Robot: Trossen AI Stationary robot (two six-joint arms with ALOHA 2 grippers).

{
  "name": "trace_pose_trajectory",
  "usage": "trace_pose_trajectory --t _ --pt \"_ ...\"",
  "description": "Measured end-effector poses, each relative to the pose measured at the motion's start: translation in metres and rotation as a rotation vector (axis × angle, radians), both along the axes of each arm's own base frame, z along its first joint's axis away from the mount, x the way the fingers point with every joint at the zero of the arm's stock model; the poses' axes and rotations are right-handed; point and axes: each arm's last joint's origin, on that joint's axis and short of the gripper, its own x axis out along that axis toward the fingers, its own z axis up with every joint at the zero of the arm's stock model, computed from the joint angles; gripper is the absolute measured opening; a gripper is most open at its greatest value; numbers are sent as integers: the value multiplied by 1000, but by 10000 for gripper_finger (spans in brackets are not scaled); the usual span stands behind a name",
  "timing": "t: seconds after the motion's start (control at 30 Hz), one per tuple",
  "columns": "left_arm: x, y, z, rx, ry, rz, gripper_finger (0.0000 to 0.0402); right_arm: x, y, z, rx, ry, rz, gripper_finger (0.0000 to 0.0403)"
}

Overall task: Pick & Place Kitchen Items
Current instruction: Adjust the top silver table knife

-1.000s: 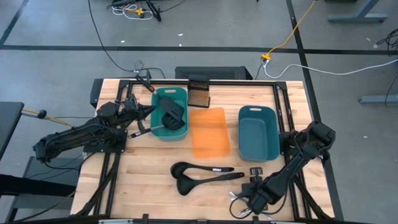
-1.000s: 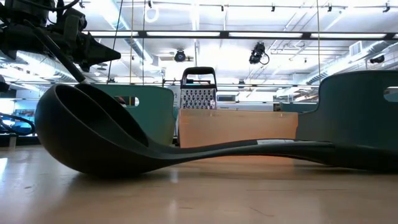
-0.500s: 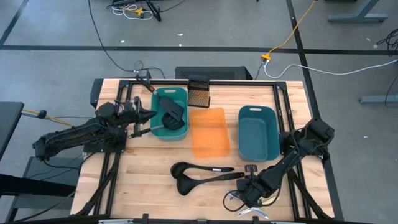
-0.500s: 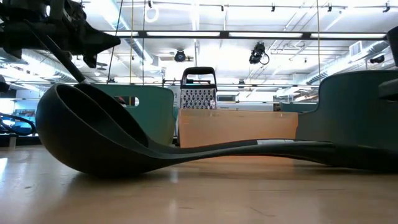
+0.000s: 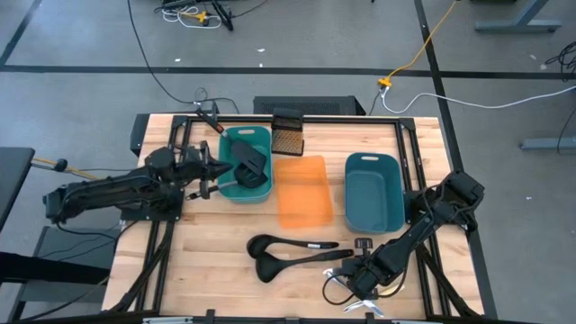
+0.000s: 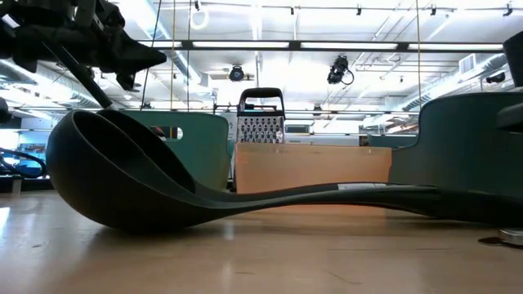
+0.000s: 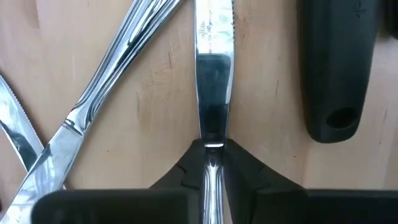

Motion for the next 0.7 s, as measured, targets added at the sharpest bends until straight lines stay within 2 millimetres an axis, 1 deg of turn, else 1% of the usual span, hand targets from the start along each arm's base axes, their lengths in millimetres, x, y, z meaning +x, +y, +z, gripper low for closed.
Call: trace_pose_trajectory --t 0.07,0.17,0.3,0.47,0.6,0.7 --pt "3 -2 -1 0 5 -37 7 1 -1 0 0 -1 -8 43" --pt "8 -8 4 13 -28 -98 7 1 -2 0 5 3 -38 54" --pt "22 -16 22 2 -26 -149 7 2 -2 0 9 6 -49 55" --pt "54 -33 32 9 67 -244 7 2 -2 0 8 3 -61 55" --pt "84 -51 29 50 166 -324 7 1 -3 3 13 -7 -61 65" --pt "104 -63 28 68 206 -361 7 0 -4 12 39 -37 -63 79"
